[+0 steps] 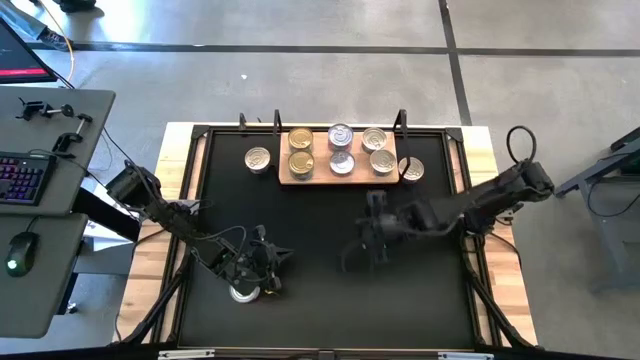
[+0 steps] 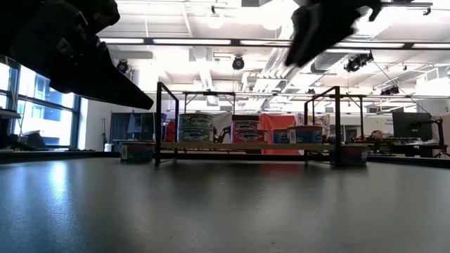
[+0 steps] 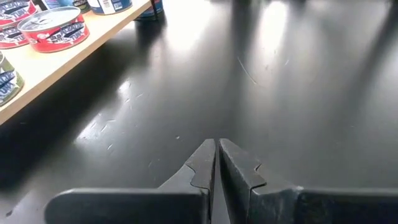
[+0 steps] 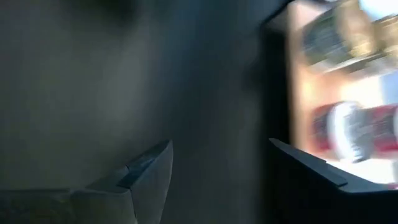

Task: Stack canned seafood by type on shelf
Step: Stack the blue tuna can on top of the blue tuna can

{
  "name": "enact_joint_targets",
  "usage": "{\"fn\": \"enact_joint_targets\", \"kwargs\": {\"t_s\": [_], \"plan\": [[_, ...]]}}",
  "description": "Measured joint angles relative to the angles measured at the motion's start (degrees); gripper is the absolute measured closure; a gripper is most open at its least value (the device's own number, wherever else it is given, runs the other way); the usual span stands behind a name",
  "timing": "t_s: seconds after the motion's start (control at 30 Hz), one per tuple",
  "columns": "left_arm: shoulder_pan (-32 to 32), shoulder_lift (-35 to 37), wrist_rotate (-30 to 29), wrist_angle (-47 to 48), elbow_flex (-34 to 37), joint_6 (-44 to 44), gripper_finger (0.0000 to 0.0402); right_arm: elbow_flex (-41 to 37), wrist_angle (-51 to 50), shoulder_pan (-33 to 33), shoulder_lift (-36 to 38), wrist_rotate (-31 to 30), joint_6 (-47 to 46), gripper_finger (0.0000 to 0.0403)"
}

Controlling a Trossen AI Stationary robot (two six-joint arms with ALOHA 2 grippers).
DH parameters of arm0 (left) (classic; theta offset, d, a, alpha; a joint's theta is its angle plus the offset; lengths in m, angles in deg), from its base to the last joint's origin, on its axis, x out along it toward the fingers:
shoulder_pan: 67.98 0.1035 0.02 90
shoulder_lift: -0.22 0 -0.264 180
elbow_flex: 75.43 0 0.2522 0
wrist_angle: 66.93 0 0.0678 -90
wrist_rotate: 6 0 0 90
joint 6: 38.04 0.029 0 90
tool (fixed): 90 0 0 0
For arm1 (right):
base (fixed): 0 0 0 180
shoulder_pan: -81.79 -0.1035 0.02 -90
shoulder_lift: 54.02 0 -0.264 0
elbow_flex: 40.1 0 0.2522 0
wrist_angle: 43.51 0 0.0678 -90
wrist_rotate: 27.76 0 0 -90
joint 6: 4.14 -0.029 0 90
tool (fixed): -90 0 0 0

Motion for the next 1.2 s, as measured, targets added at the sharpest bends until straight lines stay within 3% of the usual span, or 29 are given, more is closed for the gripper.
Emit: {"fn": "enact_joint_targets", "kwargs": {"t_s": [0.17, 0.37, 0.53, 0.6, 0.67, 0.77, 0.9, 1.0, 1.1, 1.2], "plan": [[-0.06, 0.0, 0.05, -1.19, 0.0, 0.26, 0.0387, -4.38, 1.54, -8.13, -0.17, 1.05, -8.13, 0.0153], [-4.15, 2.92, 0.08, -8.25, -1.81, 11.59, 0.0388, -19.2, 21.82, -16.61, -0.24, -4.44, -20.76, 0.0153], [-8.7, 10.65, -7.78, -2.08, -7.23, 15.71, 0.0396, -28.9, 39.24, -21.78, -0.26, -11.88, -30.78, 0.0153], [-10.13, 13.54, -12.97, 0.71, -9.08, 17.01, 0.04, -30.57, 40.06, -23.84, -0.25, -15.36, -33.16, 0.0153], [-11.05, 15.99, -16.69, 2.96, -10.04, 18.32, 0.0401, -30.41, 34.44, -26.06, 0.27, -18.65, -36.76, 0.0153], [-11.07, 18.5, -17.83, 4.92, -10.12, 19.04, 0.0401, -26.62, 15.41, -28.52, 2.03, -19.37, -47.24, 0.0153], [-9.81, 19.11, -18.74, 11.55, -10.12, 15.57, 0.0401, -18.85, -14.18, -30.75, 3.96, -14.29, -62.68, 0.0153], [-7.57, 18.91, -19.16, 18.68, -9.42, 6.04, 0.0401, -14.07, -30.62, -31.11, 4.41, -9.33, -68.3, 0.0153], [-4.88, 18.73, -19.75, 26.72, -7.84, -6.28, 0.0401, -12.72, -37.95, -29.79, 5.23, -6.85, -67.47, 0.0153], [-0.82, 18.83, -18.72, 35.41, -7.2, -18.76, 0.0395, -14.83, -36.27, -27.64, 8.13, -6.59, -64.37, 0.0153]]}}
